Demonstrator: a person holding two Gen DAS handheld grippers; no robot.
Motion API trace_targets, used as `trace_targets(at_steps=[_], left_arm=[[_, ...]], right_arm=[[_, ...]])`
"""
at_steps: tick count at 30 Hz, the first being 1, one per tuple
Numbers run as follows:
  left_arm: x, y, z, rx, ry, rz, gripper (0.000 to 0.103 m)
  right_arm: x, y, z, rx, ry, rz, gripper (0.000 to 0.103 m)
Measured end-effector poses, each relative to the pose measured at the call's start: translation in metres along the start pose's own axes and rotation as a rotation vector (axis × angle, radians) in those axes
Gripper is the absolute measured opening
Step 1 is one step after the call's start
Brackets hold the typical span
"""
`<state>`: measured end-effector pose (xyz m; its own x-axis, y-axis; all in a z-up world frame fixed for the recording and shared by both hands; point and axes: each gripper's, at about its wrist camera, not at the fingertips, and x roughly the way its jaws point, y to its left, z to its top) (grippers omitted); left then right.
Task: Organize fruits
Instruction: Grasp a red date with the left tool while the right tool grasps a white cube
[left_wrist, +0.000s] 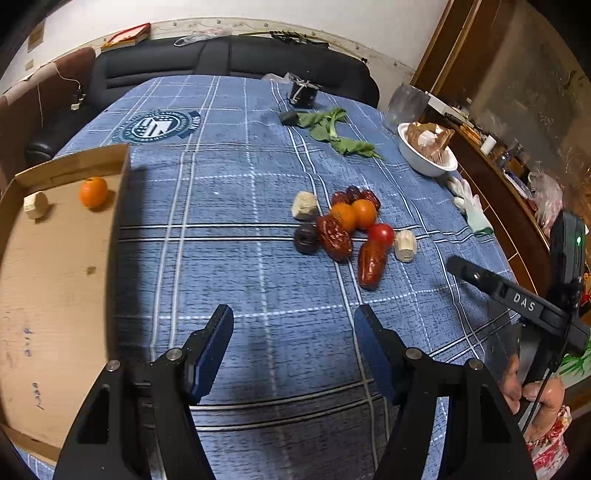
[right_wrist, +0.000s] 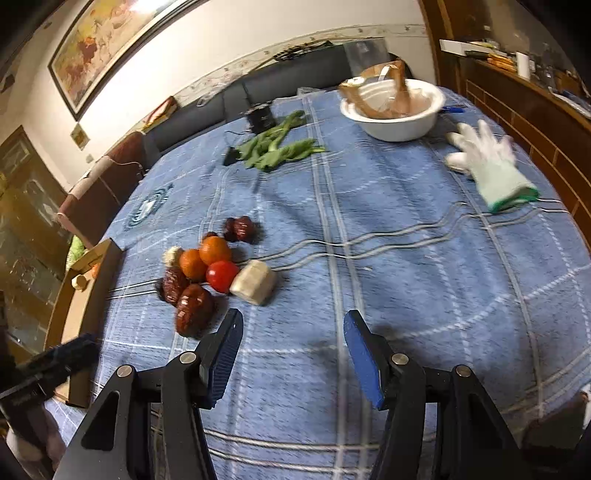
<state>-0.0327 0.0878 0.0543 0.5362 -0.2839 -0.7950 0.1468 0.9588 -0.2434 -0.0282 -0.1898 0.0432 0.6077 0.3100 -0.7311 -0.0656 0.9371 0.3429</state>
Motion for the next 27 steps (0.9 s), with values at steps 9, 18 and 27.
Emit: trace_targets(at_steps=[9,18,27], left_arm=[[-0.004,0.018,-0.006,-0.044,-0.009,0.035,0.067],[-0.001,0.031,-0.011,-0.060,-0.001,0.039,0.067],[0.020,0.023,-0.012,-0.025,0.020,0.030,0.067]], right_arm=[[0.032,0.042,0.008,-0.013,0.056,0.269,0.062],[0.078,0.068,0.003,0.080,0.194,0.525,0.064],[0.021,0.026,0.019,0.082,-0.019,0.327,0.064]])
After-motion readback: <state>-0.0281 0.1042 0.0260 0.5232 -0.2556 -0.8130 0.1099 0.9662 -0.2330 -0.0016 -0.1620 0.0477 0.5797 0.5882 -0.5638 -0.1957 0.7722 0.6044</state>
